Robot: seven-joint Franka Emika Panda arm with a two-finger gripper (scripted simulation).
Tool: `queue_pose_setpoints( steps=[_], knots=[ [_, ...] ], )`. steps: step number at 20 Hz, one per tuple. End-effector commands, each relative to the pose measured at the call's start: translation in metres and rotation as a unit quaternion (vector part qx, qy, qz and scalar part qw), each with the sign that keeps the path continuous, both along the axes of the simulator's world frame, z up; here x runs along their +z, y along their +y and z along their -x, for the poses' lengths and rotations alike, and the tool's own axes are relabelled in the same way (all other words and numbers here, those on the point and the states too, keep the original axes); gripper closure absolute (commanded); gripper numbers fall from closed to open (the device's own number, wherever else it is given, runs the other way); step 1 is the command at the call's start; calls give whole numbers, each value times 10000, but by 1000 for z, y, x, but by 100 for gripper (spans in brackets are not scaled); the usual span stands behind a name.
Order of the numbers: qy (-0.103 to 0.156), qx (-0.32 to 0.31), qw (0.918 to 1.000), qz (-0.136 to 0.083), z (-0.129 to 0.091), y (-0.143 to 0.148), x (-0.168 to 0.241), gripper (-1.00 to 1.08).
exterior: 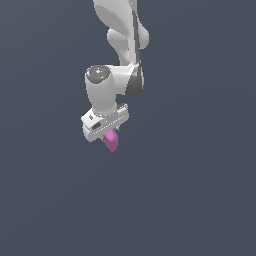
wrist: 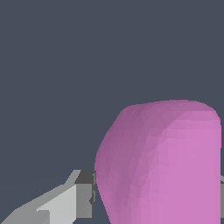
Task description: Pick up the object and move it to a goal position.
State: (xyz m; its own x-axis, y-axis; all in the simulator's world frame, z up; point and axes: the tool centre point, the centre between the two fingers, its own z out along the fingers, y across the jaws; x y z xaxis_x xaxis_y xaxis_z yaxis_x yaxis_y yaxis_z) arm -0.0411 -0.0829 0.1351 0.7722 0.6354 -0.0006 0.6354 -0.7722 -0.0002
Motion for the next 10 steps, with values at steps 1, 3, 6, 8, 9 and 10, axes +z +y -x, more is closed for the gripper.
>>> queue_pose_setpoints(
  steps=[1,3,6,8,9,10],
  knots=[
    [-5,4,10000,3,0,7,22,108],
    [-5,4,10000,3,0,12,42,108],
    [-5,4,10000,3,0,22,75,108],
    [-5,4,10000,3,0,28,97,108],
    [-5,4,10000,3,0,31,107,108],
    [-5,4,10000,3,0,34,117,108]
  ],
)
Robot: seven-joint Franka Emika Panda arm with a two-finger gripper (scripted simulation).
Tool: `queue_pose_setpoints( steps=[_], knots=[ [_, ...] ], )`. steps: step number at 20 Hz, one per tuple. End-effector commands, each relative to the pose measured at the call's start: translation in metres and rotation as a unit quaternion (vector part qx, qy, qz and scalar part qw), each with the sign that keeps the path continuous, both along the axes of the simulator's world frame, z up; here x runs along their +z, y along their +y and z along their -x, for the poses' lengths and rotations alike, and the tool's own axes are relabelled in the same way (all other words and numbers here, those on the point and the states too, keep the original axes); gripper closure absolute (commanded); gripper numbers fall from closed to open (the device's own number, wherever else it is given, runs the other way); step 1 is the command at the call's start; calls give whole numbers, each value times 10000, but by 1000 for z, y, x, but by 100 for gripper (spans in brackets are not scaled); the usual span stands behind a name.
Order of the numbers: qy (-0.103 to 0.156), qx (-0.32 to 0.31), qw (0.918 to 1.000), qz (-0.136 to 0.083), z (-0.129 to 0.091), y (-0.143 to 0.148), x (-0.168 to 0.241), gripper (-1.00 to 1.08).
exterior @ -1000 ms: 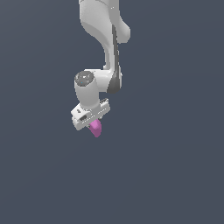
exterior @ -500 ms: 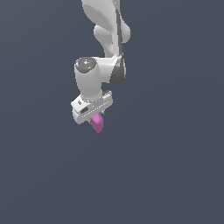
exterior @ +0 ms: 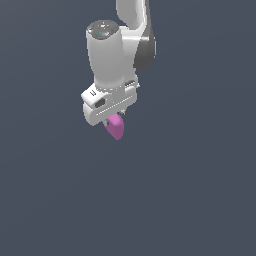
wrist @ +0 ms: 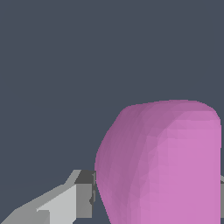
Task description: Pick up the object and move it to a goal position.
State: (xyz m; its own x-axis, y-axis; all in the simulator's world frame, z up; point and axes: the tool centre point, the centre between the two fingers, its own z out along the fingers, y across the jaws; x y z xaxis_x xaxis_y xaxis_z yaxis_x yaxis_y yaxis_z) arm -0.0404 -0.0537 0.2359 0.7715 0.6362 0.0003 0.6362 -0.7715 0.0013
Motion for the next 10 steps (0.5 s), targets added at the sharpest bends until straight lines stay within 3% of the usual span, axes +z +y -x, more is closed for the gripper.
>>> queue_pose_setpoints(
  steps=[1,10],
  knots=[
    [5,1,10000,-1,0,7,25,108],
    [5,1,10000,-1,-3,24,83,108]
  ],
)
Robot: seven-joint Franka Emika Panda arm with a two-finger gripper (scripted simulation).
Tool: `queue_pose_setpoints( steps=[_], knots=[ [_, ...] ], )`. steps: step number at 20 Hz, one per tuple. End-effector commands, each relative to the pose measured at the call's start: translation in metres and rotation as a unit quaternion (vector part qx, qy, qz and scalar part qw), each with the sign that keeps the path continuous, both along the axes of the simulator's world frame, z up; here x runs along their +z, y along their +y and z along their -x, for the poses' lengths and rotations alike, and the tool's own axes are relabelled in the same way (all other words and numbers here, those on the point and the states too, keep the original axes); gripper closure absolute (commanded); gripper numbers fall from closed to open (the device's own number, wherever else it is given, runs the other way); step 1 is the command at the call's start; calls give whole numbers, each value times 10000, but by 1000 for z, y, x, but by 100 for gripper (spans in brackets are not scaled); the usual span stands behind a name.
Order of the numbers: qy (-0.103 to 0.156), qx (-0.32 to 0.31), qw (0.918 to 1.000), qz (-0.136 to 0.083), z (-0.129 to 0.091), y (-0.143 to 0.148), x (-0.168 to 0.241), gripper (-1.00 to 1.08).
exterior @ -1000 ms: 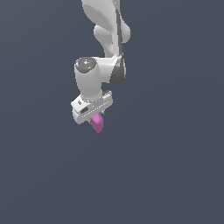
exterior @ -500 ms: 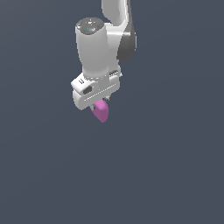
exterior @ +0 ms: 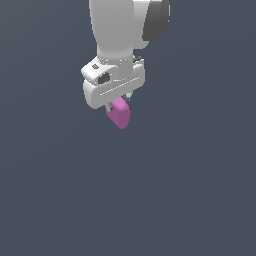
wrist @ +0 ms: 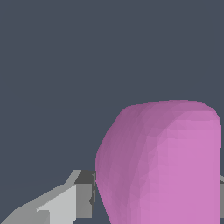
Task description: Pick up the object and move it to a goal position.
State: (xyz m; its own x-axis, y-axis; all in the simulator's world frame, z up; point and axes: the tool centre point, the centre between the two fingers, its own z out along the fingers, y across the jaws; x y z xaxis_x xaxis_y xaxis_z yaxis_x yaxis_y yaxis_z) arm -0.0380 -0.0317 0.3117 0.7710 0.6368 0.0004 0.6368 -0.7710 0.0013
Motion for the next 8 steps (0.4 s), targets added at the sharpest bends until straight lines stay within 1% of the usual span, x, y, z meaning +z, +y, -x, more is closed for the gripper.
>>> queue_pose_setpoints(
  steps=[1,8],
  knots=[
    [6,-4,10000,-3,0,3,11,108],
    [6,-4,10000,-3,-3,5,21,108]
  ],
)
